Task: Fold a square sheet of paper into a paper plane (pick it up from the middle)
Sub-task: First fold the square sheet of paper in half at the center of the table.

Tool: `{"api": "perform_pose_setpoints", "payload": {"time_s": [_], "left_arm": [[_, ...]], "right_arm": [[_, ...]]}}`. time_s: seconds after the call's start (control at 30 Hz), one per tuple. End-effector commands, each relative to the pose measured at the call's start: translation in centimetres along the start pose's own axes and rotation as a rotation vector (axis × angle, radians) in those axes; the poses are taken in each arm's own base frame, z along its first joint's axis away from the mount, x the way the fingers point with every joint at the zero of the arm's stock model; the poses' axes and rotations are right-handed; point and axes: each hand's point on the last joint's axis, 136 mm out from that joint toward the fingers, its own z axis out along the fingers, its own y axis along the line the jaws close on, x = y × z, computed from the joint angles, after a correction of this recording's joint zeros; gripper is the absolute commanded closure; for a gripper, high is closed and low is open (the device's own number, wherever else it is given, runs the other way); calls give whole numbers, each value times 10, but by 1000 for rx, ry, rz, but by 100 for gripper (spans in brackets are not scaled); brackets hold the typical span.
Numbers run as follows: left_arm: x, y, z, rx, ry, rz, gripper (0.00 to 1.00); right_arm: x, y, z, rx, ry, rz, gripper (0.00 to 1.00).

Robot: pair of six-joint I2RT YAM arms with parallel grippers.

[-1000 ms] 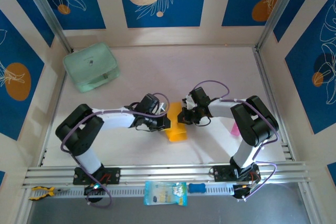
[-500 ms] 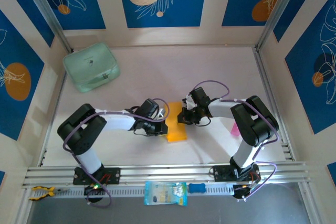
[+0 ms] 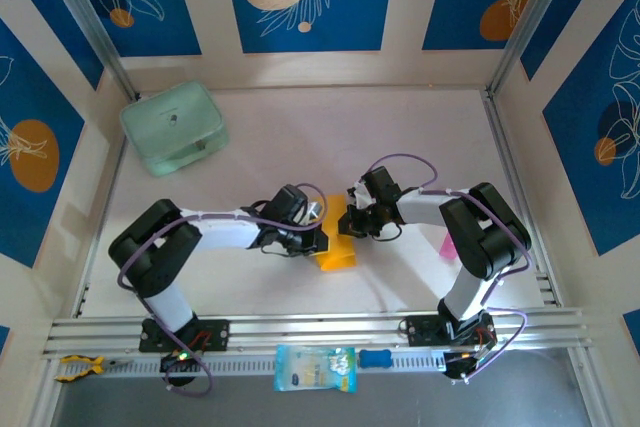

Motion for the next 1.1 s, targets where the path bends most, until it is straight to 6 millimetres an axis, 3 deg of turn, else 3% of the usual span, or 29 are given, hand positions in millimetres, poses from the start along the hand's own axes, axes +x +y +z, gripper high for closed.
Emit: {"api": "perform_pose_setpoints", "payload": {"time_s": [0.0,0.17,0.3,0.53,0.7,1.07], "left_arm": [[20,21,9,-41,56,-24,100],[38,42,9,-90,87,-21,100],[44,45,3,-122,85,11,100],[23,-3,-9,-8,-9,80,100],[12,-22,-8,57,-39,76,100],[41,22,16,-9,53,-2,100]], "right_arm": [[23,-35,4,124,53,77,100],[24,-36,4,126,53,79,100],[24,-36,5,127,54,83,100],[26,-37,3,132,49,84,100],[26,-36,2,128,47,83,100],[27,-37,3,125,46,83,100]]}}
